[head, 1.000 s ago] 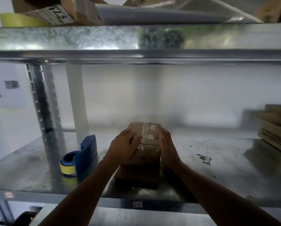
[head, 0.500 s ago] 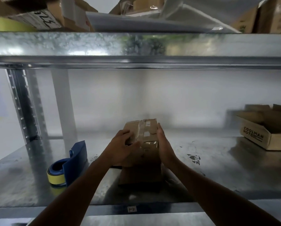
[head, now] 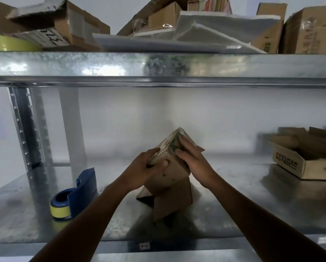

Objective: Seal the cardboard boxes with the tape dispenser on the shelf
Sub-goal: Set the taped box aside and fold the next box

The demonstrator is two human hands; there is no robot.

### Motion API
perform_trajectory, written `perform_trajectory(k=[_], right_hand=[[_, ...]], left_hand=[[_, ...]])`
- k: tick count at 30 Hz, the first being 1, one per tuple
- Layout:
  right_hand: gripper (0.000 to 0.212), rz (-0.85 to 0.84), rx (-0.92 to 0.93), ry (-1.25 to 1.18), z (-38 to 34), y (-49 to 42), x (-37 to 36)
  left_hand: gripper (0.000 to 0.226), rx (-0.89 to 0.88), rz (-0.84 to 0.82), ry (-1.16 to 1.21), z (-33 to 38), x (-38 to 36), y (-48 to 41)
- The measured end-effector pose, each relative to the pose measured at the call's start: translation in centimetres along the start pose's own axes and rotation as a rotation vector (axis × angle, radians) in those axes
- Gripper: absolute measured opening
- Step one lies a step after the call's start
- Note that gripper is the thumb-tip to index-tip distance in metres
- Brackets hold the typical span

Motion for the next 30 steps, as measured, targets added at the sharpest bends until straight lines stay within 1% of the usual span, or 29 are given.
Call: perform_trajectory(k=[2, 3, 4, 6, 7, 8, 10, 12, 16, 17, 19, 21, 23, 25, 26, 27, 28, 30], right_hand=[[0.05, 0.008, 0.039, 0.011, -0.7, 0.2, 0.3], [0.049, 0.016, 0.062, 0.019, -1.0, 0.3, 0.6], [0.049, 0.024, 0.077, 0.03, -1.3, 0.4, 0.8], [0.05, 0.035, 0.098, 0.053, -1.6, 0.6, 1.2], [0.05, 0.037, 0.108, 0.054, -1.7, 0.7, 1.3], [0.05, 0.034, 0.123, 0.051, -1.8, 0.8, 1.4], [0.05, 0.03, 0.167, 0.047, -1.8, 1.3, 1.8], [0.051, 0.038, 0.196, 0.033, -1.6, 1.6, 2.3], [0.058, 0.029, 0.187, 0.029, -0.4, 1.7, 3.1], [0.058, 0.016, 0.193, 0.036, -0.1, 1.8, 3.1], [0.059, -0.005, 0.219, 0.04, 0.2, 1.9, 2.9], [0.065, -0.008, 0.257, 0.014, 0.6, 2.3, 2.6], [0.07, 0.023, 0.267, 0.058, 1.4, 2.6, 2.1], [0.071, 0.074, 0.226, 0.181, 2.7, 2.7, 1.5], [0.068, 0.088, 0.188, 0.206, 3.3, 2.7, 1.3], [0.063, 0.079, 0.138, 0.189, 3.7, 2.8, 1.2], [0.056, 0.042, 0.07, 0.117, 3.9, 2.8, 1.0], [0.037, -0.086, -0.037, -0.056, 4.1, 2.8, 0.1]], left_hand=[[0.083, 0.027, 0.07, 0.158, 1.0, -0.4, 0.2], [0.083, 0.046, 0.121, 0.245, 1.5, -0.5, 0.2], [0.087, 0.066, 0.158, 0.318, 1.9, -0.6, 0.1], [0.093, 0.105, 0.165, 0.404, 2.8, -1.1, -0.3], [0.089, 0.126, 0.166, 0.429, 3.2, -1.3, -0.6], [0.079, 0.136, 0.184, 0.452, 3.5, -1.5, -0.6], [0.061, 0.131, 0.232, 0.458, 4.0, -1.7, -0.7], [0.054, 0.105, 0.231, 0.419, 4.3, -2.1, -0.5], [0.042, 0.037, 0.221, 0.36, 4.1, -2.7, 0.3], [0.04, 0.021, 0.211, 0.334, 4.0, -2.9, 0.7], [0.045, -0.006, 0.214, 0.301, 3.8, -3.1, 1.6], [0.048, -0.012, 0.243, 0.346, 3.2, -3.3, 2.5], [0.048, 0.007, 0.26, 0.402, 2.5, -3.3, 3.3], [0.046, 0.031, 0.29, 0.465, 1.8, -2.8, 4.0], [0.043, 0.043, 0.317, 0.478, 1.6, -2.4, 4.3], [0.04, 0.057, 0.354, 0.489, 1.5, -2.1, 4.5], [0.038, 0.078, 0.397, 0.508, 1.5, -1.8, 4.7], [0.035, 0.139, 0.469, 0.542, 1.5, -1.3, 5.3]])
Point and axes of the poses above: each hand's wrist, its own y-axis away from the middle knuckle, its own x-axis out of the back of the hand, z = x × y, the point moved 3 cm from there along -y, towards the middle knuckle, and after that the axes turned 11 degrees about y, right-handed, at the moved point
